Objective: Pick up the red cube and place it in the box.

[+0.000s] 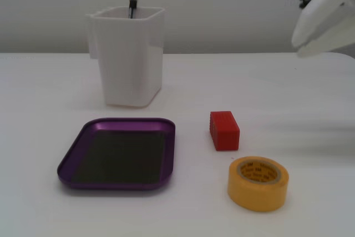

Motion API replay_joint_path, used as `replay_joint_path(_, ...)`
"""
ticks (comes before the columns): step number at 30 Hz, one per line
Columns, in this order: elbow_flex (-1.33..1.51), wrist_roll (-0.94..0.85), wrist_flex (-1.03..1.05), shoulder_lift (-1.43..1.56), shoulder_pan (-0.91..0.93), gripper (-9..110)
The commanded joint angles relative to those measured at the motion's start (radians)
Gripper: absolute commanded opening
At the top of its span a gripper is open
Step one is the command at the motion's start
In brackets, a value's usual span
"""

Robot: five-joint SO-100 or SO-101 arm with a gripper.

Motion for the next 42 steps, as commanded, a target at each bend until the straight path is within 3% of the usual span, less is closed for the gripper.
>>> replay_joint_path(1,-0.152,-0.114,-0.009,-0.33,0.011,0)
replay_joint_path(5,-0.336,-0.117,-0.009,-0.676,0.011,2)
replay_joint_path(10,-0.561,-0.118,-0.009,-1.043,0.011,14)
replay_joint_path(19,-0.882,-0.075,-0.025,-1.453,0.126,23)
replay_joint_path(26,-0.934,-0.08,-0.025,-1.569,0.221,23)
replay_joint_path(42,-0.93,-0.067,-0.023,-1.594,0.103,22)
